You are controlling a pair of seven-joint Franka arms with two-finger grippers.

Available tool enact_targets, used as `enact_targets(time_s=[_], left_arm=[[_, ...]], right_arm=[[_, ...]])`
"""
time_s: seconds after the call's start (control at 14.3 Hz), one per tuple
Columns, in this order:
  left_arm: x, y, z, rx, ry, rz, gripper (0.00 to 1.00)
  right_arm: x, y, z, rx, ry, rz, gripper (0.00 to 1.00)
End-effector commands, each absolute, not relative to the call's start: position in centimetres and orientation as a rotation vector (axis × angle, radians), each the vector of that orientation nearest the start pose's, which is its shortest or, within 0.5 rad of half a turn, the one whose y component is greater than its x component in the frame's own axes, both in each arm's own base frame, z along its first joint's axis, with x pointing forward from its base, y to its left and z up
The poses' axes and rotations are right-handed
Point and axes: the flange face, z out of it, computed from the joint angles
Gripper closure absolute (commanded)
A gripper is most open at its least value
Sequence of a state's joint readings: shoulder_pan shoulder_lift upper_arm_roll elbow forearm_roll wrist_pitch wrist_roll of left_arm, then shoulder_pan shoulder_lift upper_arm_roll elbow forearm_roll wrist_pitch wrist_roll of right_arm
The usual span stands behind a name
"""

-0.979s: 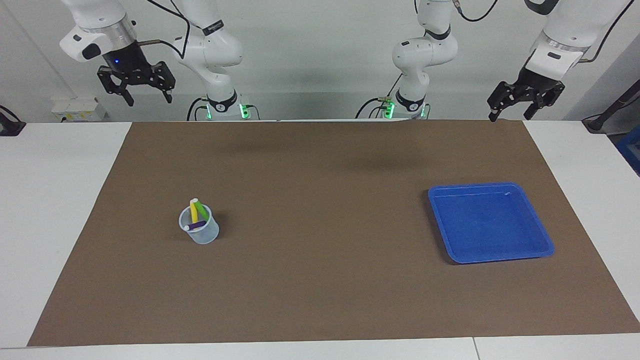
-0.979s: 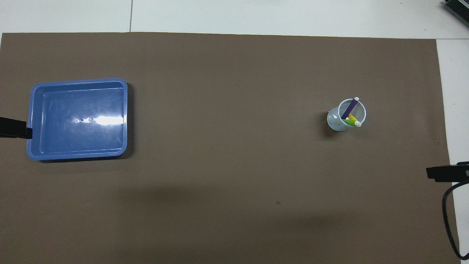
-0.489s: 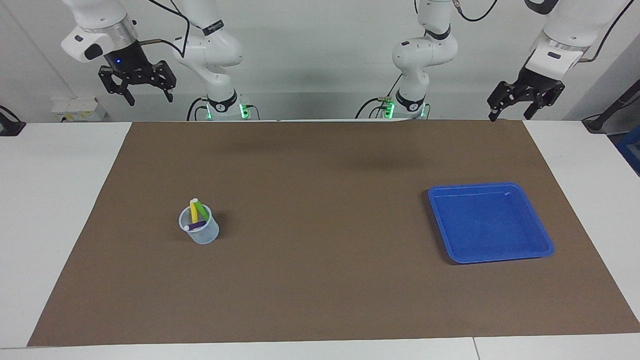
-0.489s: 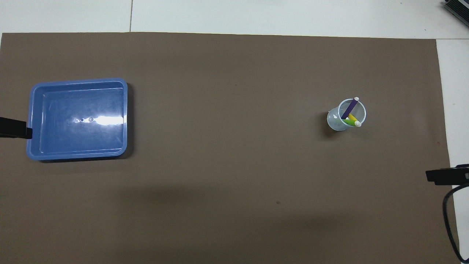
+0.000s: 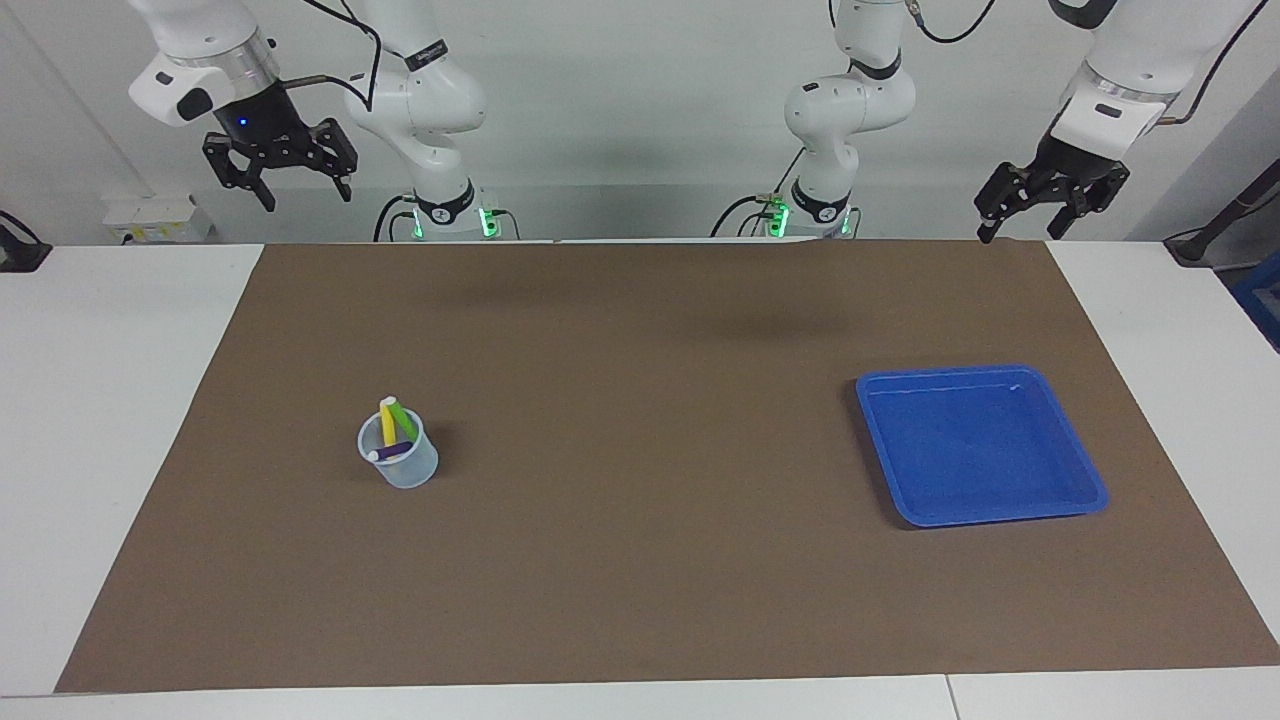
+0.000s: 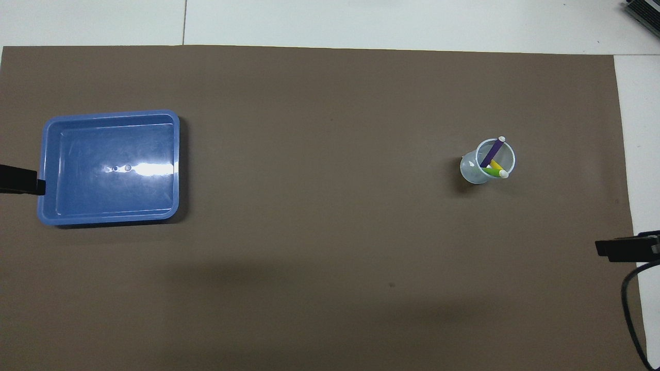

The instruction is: Right arm passes pens to left for tray arrangement

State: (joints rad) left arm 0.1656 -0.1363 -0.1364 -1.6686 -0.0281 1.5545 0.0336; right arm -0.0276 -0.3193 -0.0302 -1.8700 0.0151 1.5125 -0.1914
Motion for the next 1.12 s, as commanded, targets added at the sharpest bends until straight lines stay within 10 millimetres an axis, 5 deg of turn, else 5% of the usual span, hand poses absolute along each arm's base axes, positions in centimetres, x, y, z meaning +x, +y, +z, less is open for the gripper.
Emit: enact_targets(time_s=[0.0, 1.05], left_arm=[[50.4, 0.4, 65.2, -3.132, -0.011, -0.050, 0.00], [50.3, 0.3, 65.2, -3.131, -0.004, -0.053, 0.00]], right_arm=[[44.1, -3.0, 64.4, -3.082, -0.245, 0.042, 0.00], [45.5, -2.5, 61.4, -3.073, -0.411, -0.043, 0.00]])
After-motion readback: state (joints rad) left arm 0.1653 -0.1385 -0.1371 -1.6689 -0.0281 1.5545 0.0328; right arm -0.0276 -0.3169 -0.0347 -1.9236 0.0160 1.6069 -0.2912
